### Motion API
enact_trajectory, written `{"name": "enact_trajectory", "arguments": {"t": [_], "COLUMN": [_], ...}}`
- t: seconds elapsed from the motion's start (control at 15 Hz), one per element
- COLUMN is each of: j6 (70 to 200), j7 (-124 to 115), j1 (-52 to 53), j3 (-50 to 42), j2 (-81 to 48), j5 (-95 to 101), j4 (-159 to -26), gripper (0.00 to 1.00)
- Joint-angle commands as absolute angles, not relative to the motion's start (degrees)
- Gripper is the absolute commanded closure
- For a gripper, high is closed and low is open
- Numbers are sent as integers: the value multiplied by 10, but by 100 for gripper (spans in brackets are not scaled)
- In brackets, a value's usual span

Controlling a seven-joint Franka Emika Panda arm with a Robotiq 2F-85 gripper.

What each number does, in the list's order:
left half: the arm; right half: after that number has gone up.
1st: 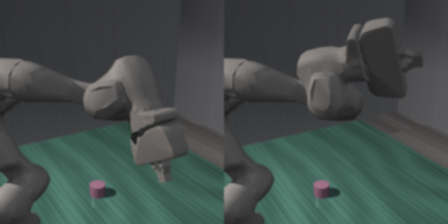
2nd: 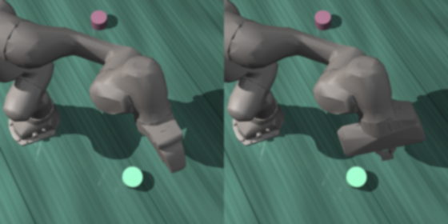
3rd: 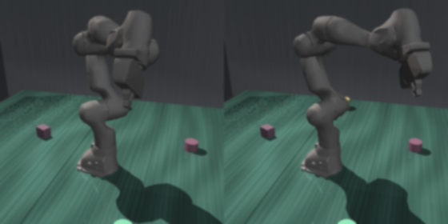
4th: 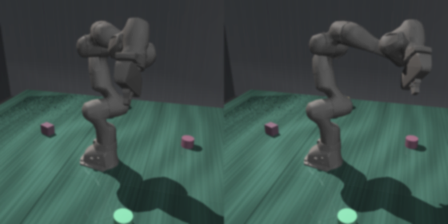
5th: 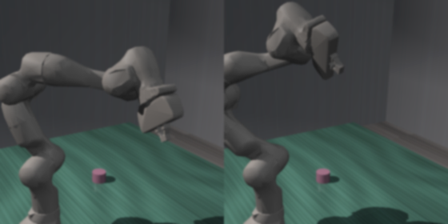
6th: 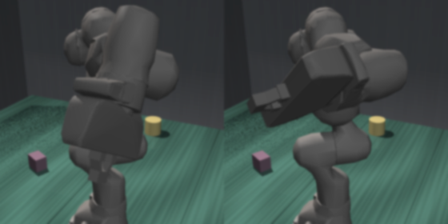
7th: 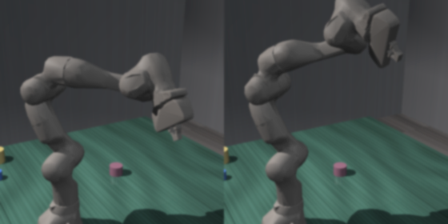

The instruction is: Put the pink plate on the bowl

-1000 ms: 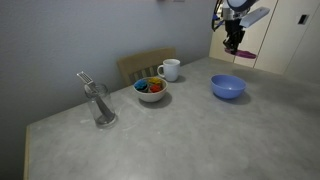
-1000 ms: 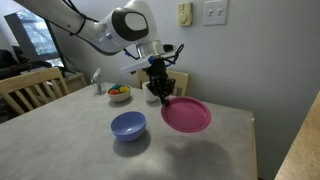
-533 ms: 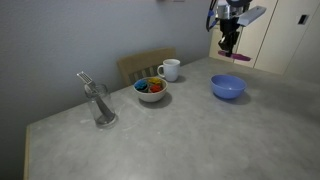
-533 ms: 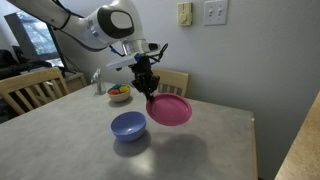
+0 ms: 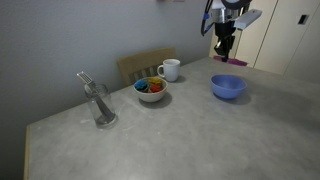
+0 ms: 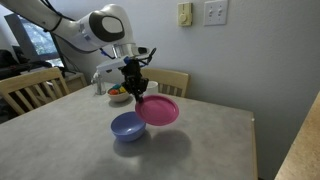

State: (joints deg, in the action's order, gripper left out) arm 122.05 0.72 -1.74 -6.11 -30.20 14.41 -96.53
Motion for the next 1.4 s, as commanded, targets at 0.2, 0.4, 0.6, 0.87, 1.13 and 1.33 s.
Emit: {"name": "enact_trajectory", "arguments": {"t": [0.2, 0.4, 0.6, 0.87, 1.13, 1.33], "j6": [1222, 1225, 1227, 1227, 1225, 1221], "j7": [-29, -47, -64, -84, -107, -126], "j1": [5, 17, 29, 44, 57, 67], "j3": [-54, -52, -53, -55, -56, -58], "j2": [-277, -275, -275, -274, -273, -275], "j5": [146, 151, 155, 164, 179, 197], "j4": [-1014, -1021, -1026, -1031, -1040, -1048], "gripper": [97, 97, 97, 97, 97, 97]}}
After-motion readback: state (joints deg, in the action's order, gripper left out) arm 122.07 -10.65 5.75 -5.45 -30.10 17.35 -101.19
